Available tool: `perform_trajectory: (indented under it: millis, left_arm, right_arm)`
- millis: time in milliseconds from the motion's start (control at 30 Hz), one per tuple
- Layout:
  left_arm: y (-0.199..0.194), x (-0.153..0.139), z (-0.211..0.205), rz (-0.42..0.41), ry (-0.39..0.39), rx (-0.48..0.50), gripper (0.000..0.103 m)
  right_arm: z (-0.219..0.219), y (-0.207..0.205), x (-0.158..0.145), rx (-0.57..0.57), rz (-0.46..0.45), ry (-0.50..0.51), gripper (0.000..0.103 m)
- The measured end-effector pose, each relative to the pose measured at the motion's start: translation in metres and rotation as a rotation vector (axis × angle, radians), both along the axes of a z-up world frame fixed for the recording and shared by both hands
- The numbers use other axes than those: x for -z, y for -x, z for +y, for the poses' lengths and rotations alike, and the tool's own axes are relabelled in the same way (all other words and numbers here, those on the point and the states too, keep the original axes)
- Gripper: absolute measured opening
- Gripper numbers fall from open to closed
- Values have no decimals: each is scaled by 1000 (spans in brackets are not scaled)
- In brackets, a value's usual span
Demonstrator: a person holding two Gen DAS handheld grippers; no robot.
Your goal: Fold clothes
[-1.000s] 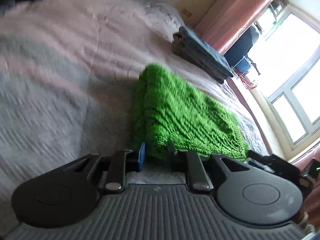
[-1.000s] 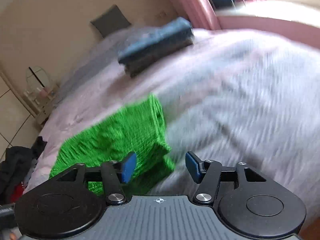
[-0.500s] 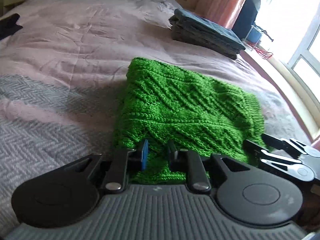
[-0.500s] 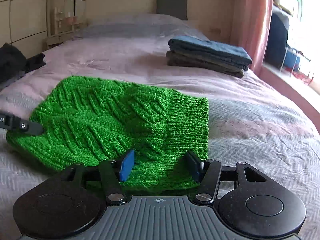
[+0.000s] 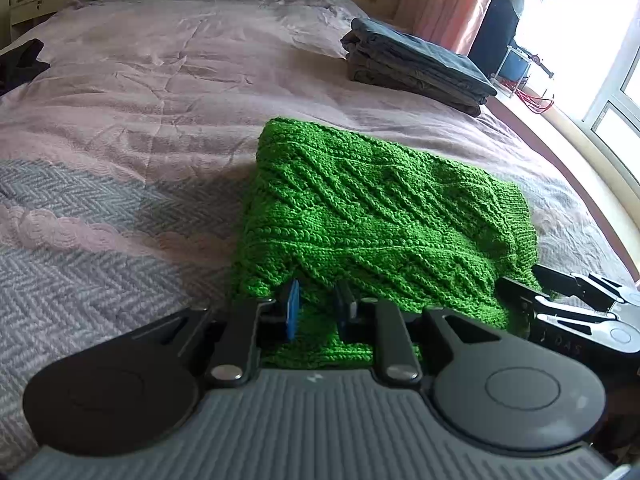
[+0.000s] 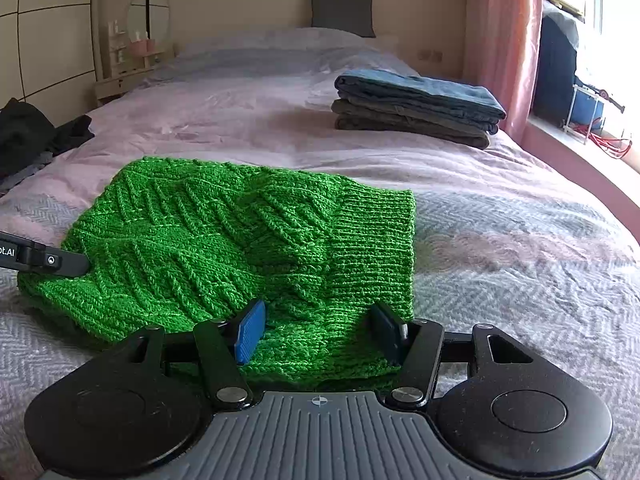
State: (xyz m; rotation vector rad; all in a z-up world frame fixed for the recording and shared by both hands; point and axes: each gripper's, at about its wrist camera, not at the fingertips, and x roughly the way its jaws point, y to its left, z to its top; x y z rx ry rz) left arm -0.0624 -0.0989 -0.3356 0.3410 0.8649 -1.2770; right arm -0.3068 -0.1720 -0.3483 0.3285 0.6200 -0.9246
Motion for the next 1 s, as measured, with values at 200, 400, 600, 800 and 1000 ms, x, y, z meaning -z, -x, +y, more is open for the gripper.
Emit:
perform_trajectory:
  millis: [200, 400, 600, 800, 1000]
  left_arm:
    - [-20, -28, 6, 98, 54, -19, 16]
    - [-34, -60, -41, 91, 160, 18, 17]
    - [-39, -9, -83, 18, 87, 25, 13]
    - [-56, 28, -64, 68, 82, -9, 3]
    - [-65, -11, -61, 73, 143, 2, 5]
  right_arm:
    - [-14, 9, -39, 12, -82, -22, 57]
    - [-47, -19, -62, -22, -121, 46, 42]
    - [-73, -56, -8, -55, 37, 11, 40]
    - [-72, -25, -4, -32, -43, -16, 39]
    - [-84, -3, -34, 43, -132, -3, 39]
